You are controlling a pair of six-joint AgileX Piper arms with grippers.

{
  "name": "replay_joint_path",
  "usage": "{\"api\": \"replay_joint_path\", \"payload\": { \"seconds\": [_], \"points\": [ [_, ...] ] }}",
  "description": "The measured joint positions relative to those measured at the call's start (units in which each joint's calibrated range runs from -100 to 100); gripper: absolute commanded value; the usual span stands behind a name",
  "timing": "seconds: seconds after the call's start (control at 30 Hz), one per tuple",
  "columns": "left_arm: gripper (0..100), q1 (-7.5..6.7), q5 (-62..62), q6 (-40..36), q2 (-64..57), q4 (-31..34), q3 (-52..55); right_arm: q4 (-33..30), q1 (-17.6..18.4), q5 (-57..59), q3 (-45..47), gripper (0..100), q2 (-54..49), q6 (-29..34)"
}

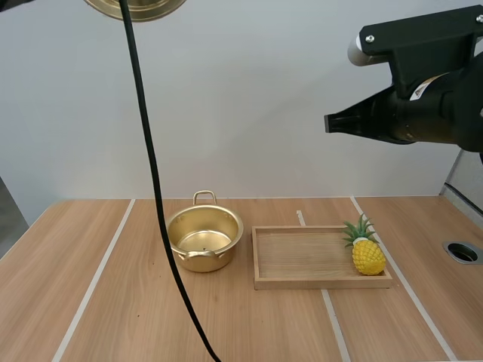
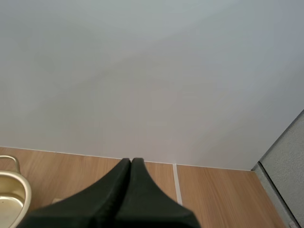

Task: Open the pot, put the pineapple inside, and close it

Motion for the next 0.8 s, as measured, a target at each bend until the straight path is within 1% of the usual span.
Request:
{"api": "replay_joint_path", "payload": {
  "seconds": [0.17,0.3,0.4,0.67,0.8],
  "points": [
    [0,0.0,-0.2,0.0,-1.4,0.0,0.0,-1.0,0.0,1.4,0.0,0,0.0,-0.6],
    [0,0.0,-0.6,0.0,-1.6,0.0,0.0,-5.5,0.0,0.5,0.0,0,1.2,-1.3],
    [0,0.0,-0.6,0.0,-1.6,0.0,0.0,-7.4,0.0,0.5,0.0,0,3.5,-1.3],
    [0,0.0,-0.6,0.0,-1.6,0.0,0.0,-8.8,0.0,0.1,0.0,0,10.6,-1.3],
    [0,0.0,-0.6,0.0,-1.6,0.3,0.0,-11.9,0.0,0.1,0.0,0,13.6,0.2]
  ]
}}
